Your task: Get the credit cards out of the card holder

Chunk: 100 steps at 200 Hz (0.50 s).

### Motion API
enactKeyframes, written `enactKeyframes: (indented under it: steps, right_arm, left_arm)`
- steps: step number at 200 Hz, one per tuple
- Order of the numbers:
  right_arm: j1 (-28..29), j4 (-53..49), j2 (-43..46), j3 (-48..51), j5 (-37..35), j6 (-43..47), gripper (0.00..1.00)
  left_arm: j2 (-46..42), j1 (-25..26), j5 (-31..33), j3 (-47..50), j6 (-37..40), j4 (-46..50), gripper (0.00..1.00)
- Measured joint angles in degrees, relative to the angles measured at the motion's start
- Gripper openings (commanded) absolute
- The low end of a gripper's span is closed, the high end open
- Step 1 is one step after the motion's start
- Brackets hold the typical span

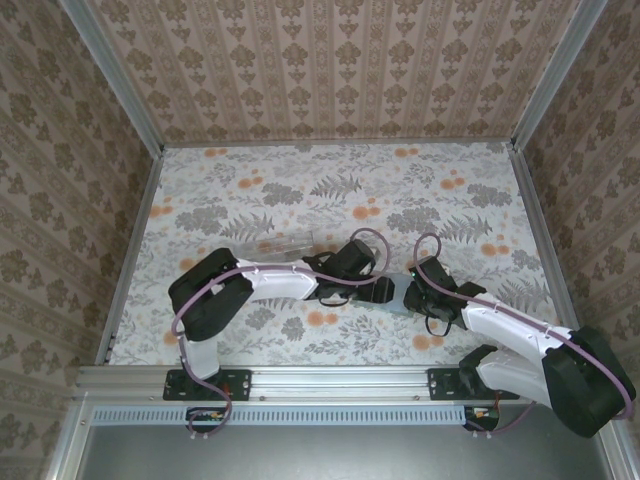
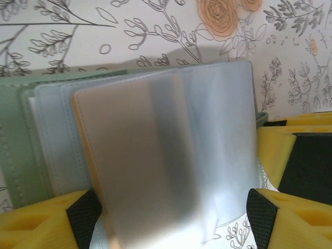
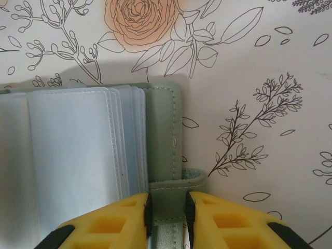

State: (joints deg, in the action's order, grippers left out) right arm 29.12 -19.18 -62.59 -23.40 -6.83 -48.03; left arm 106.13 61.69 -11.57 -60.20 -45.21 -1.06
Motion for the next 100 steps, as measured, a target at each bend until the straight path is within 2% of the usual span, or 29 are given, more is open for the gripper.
enactKeyframes:
  steps: [48, 78, 100]
  right_arm:
    - [0.00, 0.33, -0.04, 0.20, 0.00, -0.04, 0.29]
    - [0.00, 0.44, -0.02, 0.26, 0.00, -0.20, 0.29]
    - [0.00, 0.55, 0.02, 0.28, 0.00, -0.17, 0.29]
  left_arm:
    - [0.00, 0.59, -0.44, -0.22, 0.24, -0.09, 0.80]
    - [0.00, 0.63, -0.90, -0.22, 0.81, -0.57, 0.87]
    - [0.00, 0.76, -1.90, -0.22, 1.20, -1.73, 0.98]
